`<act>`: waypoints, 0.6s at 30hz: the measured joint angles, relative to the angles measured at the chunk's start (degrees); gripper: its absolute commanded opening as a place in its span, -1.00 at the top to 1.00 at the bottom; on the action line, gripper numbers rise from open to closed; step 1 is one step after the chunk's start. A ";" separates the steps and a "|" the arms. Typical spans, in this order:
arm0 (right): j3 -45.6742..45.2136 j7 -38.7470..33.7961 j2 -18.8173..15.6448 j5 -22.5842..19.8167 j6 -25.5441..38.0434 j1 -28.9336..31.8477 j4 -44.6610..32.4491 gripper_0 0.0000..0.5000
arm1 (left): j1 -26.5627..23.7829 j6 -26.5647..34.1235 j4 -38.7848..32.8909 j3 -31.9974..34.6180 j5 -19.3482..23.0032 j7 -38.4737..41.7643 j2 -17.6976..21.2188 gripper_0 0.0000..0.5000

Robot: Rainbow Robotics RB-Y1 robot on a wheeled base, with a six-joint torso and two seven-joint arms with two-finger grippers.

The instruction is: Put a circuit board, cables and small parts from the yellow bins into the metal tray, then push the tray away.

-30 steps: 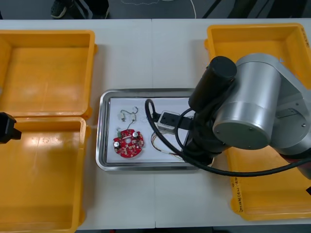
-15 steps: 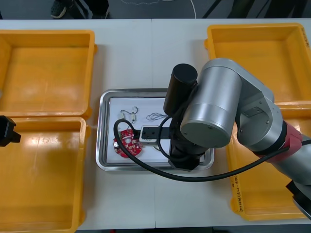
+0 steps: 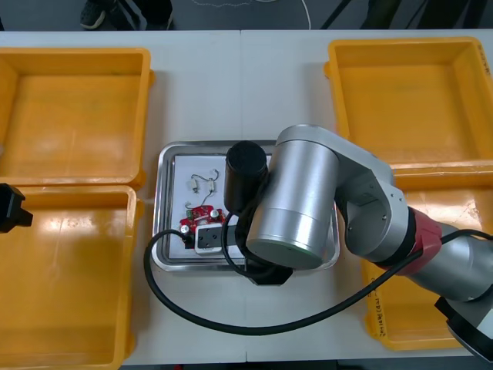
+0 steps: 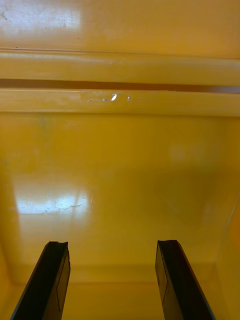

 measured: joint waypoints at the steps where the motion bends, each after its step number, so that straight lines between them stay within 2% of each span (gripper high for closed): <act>1: 0.15 0.10 0.49 0.04 -0.02 0.00 0.79 -1.00 | 0.00 0.00 0.00 0.01 0.00 0.00 0.00 -1.00; 5: 0.59 0.11 2.07 0.70 -0.99 0.00 3.42 -1.00 | 0.00 0.00 0.01 0.02 0.00 0.00 0.00 -1.00; 11: 3.83 2.31 2.65 4.40 -3.50 -0.01 4.03 -1.00 | 0.00 0.00 0.02 0.02 0.00 0.00 0.00 -1.00; 18: 6.42 2.64 2.96 4.89 -3.85 -0.02 4.79 -1.00 | 0.00 0.00 0.02 0.03 0.00 0.00 0.00 -1.00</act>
